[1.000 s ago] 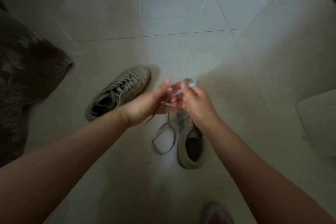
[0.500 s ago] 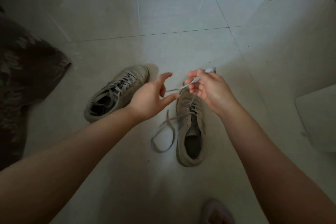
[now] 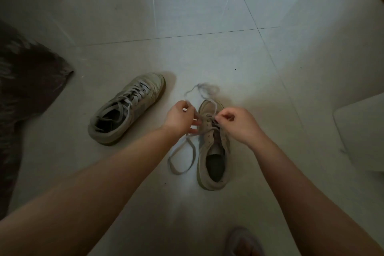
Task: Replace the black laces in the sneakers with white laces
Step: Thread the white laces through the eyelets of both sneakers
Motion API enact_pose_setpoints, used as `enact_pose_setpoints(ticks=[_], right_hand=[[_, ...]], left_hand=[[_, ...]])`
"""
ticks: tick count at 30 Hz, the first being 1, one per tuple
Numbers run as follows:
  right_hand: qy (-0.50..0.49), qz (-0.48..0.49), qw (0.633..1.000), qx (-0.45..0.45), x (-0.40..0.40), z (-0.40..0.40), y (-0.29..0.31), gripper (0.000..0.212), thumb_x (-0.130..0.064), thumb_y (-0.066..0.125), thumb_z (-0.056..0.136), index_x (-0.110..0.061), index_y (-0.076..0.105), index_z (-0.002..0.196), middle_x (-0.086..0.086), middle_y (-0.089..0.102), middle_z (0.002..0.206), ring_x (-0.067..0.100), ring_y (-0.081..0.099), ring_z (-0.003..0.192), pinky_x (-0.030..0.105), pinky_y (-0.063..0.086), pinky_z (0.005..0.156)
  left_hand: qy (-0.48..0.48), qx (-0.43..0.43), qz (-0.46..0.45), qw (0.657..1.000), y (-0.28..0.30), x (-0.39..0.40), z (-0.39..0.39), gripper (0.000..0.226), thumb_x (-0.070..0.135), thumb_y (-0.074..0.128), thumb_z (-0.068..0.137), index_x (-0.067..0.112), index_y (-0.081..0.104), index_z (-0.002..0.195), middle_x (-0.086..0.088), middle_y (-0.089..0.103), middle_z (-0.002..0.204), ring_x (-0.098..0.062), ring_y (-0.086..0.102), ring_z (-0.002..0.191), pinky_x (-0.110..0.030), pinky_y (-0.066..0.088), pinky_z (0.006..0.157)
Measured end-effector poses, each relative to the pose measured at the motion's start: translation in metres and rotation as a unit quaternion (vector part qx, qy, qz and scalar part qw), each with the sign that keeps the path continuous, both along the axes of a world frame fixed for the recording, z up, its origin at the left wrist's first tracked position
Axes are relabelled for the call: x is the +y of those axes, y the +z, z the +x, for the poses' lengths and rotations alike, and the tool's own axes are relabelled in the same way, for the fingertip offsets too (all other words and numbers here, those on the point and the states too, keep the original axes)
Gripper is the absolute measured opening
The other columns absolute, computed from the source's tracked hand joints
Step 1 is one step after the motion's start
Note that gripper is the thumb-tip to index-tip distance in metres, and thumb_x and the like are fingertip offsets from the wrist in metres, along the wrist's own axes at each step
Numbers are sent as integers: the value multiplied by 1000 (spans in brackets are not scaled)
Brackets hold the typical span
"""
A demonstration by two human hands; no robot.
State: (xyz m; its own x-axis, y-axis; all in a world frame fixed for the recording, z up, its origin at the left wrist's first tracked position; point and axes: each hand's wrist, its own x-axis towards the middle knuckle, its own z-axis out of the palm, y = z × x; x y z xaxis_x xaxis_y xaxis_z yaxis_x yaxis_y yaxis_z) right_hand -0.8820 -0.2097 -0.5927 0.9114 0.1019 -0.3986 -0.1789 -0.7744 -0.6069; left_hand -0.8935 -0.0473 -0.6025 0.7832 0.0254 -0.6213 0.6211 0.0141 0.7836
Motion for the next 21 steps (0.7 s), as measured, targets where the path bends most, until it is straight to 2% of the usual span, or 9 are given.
enact_pose_setpoints(ticks=[3,6,8,10,13,16,18,21], right_hand=[[38,-51,998,5,-7,-14,-18,11,-21,62,88,-19,72,92,-5,63,81,9,55,73,18,37,62],[21,-31,998,-53,-7,-20,-23,11,-19,63,87,-20,71,94,-9,55,79,3,48,66,15,35,59],[17,-36,996,-76,-6,-20,-23,11,-21,61,87,-23,71,93,-7,50,83,4,47,70,20,36,64],[38,-76,995,-59,-6,-18,-24,13,-24,58,88,-26,71,87,-3,49,86,12,49,79,25,35,66],[53,-88,994,-43,-3,-16,-29,20,-24,56,88,-26,66,71,2,55,80,20,51,84,27,33,62],[44,-66,996,-44,-2,-15,-30,18,-19,59,87,-14,74,80,6,63,80,21,53,85,32,44,70],[37,-53,997,-43,-2,-14,-29,16,-18,61,87,-14,76,87,3,60,80,17,53,82,29,43,70],[14,-23,999,-35,-3,-12,-31,14,-17,65,85,-16,76,95,-1,58,82,13,54,78,25,40,70]], left_hand=[[53,41,-51,996,-2,-7,-1,10,9,37,100,6,42,108,-16,65,96,-23,68,73,-28,56,53],[106,42,-72,991,-4,-8,0,12,11,35,102,7,38,112,-16,66,90,-22,68,75,-29,57,55],[113,18,-44,992,-7,-6,2,12,14,33,102,7,38,110,-14,67,84,-21,68,71,-27,56,53],[112,9,-33,993,-11,-4,3,11,14,34,102,6,38,110,-14,68,81,-20,68,67,-25,57,53],[110,25,-50,992,-15,0,1,15,8,48,97,5,42,110,-17,68,83,-22,69,69,-28,59,62],[94,27,-47,994,-20,4,-3,27,-2,69,81,3,49,98,-21,65,91,-26,70,78,-31,59,72],[89,25,-54,994,-19,4,-7,25,-6,71,77,5,52,89,-22,64,93,-26,69,79,-28,59,69],[107,50,-92,989,-18,3,-9,22,-4,73,77,6,55,86,-15,64,84,-21,67,74,-23,58,62]])
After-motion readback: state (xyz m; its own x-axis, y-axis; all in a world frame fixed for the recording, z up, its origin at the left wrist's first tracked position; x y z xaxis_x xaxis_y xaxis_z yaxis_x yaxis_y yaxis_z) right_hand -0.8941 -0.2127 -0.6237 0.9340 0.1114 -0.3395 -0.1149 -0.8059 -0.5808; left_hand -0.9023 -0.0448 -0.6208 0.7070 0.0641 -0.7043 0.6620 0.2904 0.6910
